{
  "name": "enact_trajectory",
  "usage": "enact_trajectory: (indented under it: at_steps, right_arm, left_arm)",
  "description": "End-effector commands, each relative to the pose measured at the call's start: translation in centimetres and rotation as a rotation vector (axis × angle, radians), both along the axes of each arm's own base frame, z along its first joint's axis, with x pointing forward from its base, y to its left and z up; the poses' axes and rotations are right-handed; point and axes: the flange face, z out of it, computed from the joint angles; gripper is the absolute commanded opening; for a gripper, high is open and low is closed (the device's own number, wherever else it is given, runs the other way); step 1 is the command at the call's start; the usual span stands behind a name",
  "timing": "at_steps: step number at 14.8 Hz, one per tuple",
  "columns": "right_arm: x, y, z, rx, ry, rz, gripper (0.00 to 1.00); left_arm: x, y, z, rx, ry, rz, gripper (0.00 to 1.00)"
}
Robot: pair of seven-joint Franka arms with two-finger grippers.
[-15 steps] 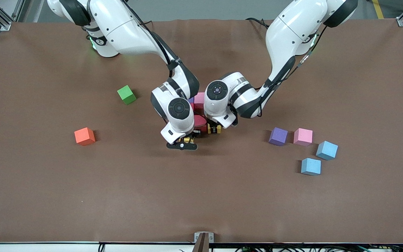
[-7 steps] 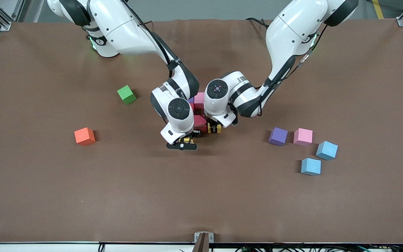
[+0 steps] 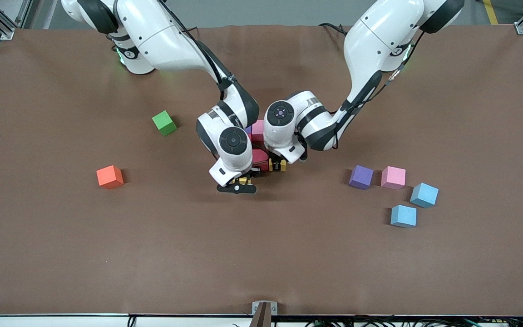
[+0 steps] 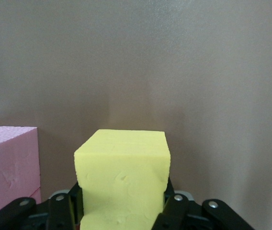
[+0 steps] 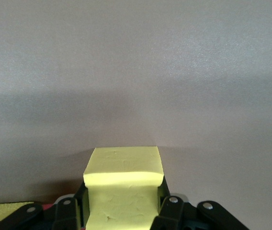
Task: Arrange 11 blocks into digit 3
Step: 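Lower the yellow blocks into the row beside the red blocks with both grippers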
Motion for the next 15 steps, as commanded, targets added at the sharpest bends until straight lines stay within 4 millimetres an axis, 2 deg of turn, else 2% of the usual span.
enact_trajectory:
  at_steps: [1, 3, 6, 7, 8, 15]
  right_arm:
    - [-0.48, 0.04, -0.28, -0.010, 0.006, 0.011, 0.03]
    - [-0.45, 0.07, -0.21, -0.008, 0.005, 0.010, 0.04]
    - [-0.46, 0.08, -0.21, -0.007, 0.006, -0.004, 0.16]
    - [-0.49, 0.06, -0.23, -0.008, 0.010, -0.002, 0.38]
    - [-0.49, 0.06, -0.23, -0.008, 0.010, -0.001, 0.99]
    - [-0.49, 0.06, -0.23, -0.008, 0.009, 0.006, 1.00]
  left_arm:
    - [-1.69, 0.06, -1.30, 0.023, 0.012, -0.006, 0.38]
    - [-1.59, 0.01, -1.18, 0.022, 0.009, -0.007, 0.38]
    - [-1.51, -0.14, -1.14, 0.018, 0.008, -0.006, 0.38]
    - [-1.49, -0.26, -1.02, 0.016, 0.006, -0.006, 0.38]
    - [-1.71, -0.58, -0.99, 0.015, 0.005, -0.010, 0.38]
    - [-1.50, -0.80, -0.63, 0.008, 0.000, -0.008, 0.38]
